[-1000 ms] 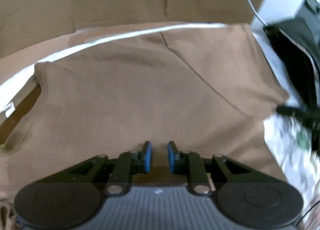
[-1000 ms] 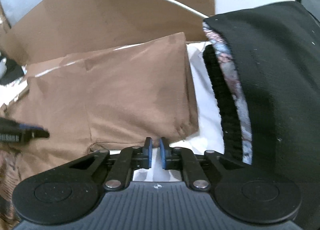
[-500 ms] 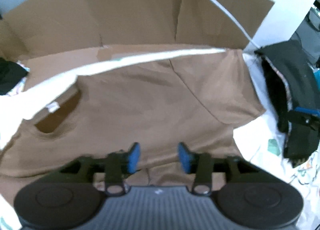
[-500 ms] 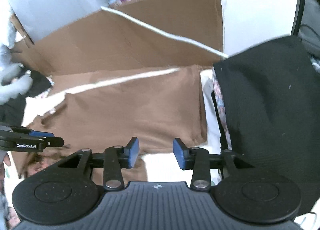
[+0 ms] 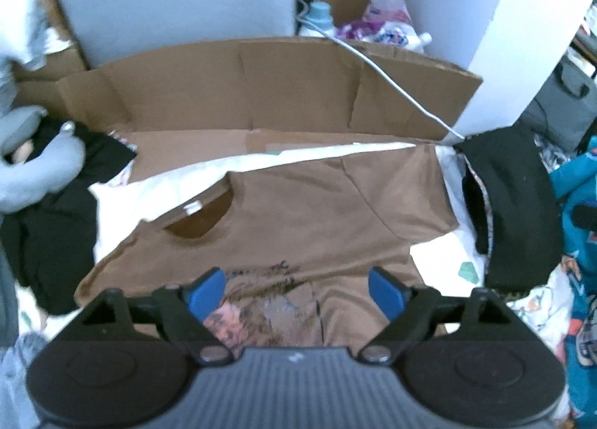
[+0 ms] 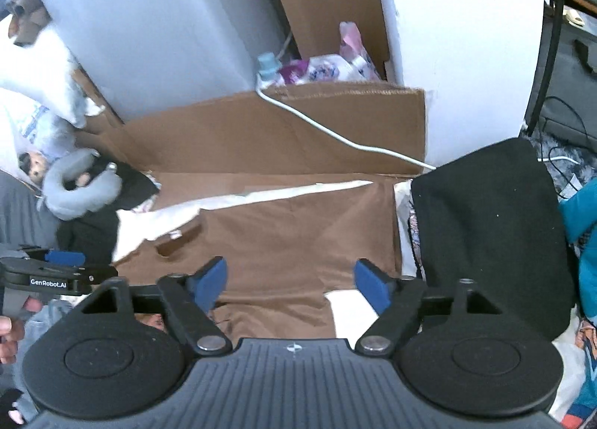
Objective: Fold clothes
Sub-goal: 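Move both open grippers over to the brown printed T-shirt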
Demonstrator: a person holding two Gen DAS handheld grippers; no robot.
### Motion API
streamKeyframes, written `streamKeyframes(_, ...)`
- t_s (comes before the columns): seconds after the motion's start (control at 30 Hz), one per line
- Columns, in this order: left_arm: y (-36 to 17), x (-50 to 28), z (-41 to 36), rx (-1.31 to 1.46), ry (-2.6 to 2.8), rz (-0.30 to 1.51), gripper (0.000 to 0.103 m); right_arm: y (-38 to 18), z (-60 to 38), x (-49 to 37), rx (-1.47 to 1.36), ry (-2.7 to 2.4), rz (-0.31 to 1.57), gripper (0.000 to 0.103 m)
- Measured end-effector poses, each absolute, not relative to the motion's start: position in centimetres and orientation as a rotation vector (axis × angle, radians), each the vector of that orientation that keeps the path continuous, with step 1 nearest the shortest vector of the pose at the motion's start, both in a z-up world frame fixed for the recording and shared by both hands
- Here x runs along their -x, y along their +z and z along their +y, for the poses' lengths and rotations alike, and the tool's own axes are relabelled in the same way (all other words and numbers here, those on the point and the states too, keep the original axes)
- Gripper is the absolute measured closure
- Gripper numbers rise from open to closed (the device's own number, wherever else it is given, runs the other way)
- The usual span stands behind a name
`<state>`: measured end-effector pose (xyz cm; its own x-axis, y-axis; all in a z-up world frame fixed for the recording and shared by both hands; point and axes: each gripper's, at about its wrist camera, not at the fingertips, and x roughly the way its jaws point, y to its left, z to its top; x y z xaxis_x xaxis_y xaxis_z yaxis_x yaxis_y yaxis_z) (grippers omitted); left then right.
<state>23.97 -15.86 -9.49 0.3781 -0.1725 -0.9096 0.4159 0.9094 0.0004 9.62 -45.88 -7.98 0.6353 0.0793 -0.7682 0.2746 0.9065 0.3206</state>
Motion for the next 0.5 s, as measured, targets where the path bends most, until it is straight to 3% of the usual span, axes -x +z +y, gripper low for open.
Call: streamKeyframes(0.5, 3.3, -17.5, -6.4, -0.207, -0.275, 1.018, 0.008, 4.0, -42.4, -4.0, -0.472, -0.128, 0.795, 0.012)
